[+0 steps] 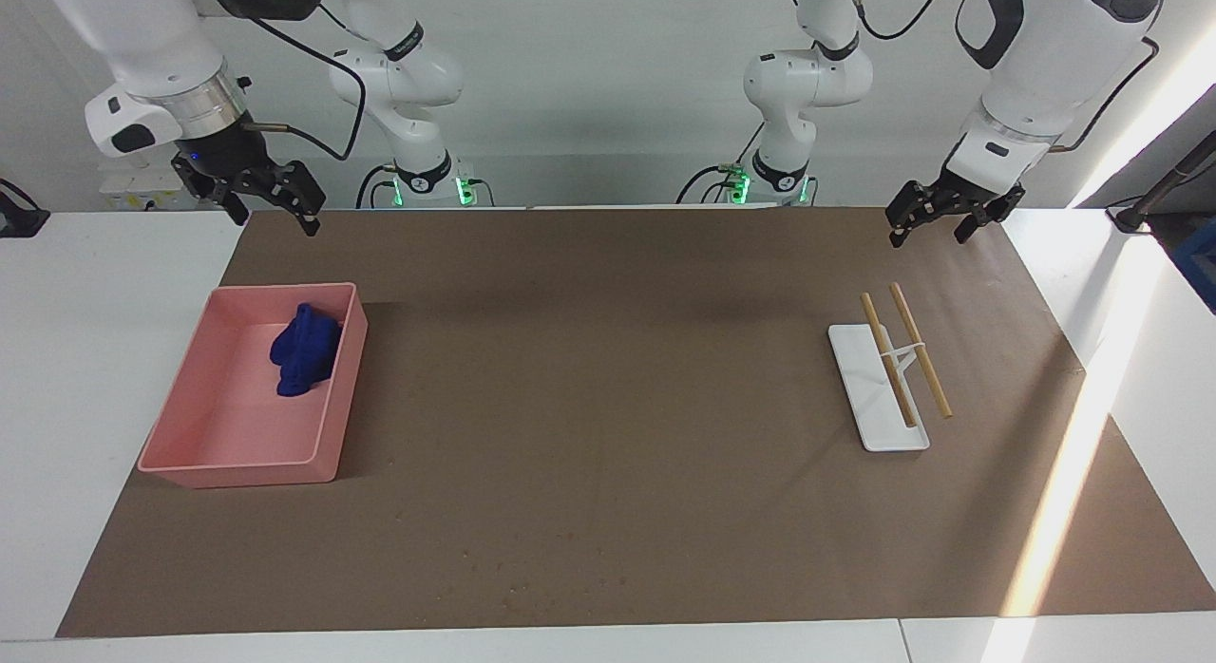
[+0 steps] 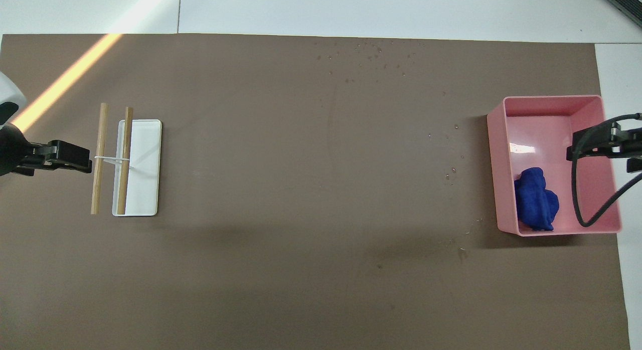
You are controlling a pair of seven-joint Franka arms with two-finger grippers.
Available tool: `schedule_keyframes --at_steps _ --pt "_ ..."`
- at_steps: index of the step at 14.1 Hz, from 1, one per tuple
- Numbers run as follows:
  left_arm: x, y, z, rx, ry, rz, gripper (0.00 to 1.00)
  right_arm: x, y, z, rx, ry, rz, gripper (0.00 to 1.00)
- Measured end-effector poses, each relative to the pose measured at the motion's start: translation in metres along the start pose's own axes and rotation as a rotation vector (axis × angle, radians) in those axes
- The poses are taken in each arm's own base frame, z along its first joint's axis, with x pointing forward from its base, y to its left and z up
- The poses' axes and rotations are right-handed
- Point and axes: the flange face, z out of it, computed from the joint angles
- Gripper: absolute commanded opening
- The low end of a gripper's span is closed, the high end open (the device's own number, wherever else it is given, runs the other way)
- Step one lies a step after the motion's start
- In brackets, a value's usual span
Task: Wipe water with towel using both arms
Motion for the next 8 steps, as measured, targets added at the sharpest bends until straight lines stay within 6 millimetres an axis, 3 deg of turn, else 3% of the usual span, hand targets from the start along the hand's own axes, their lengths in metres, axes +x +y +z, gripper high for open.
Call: schedule_keyframes --at_steps 8 --pt "0.0003 -0.0001 0.0001 0.0 0.001 0.0 1.0 0.0012 0.0007 0.0049 -0.009 -0.001 -0.036 1.0"
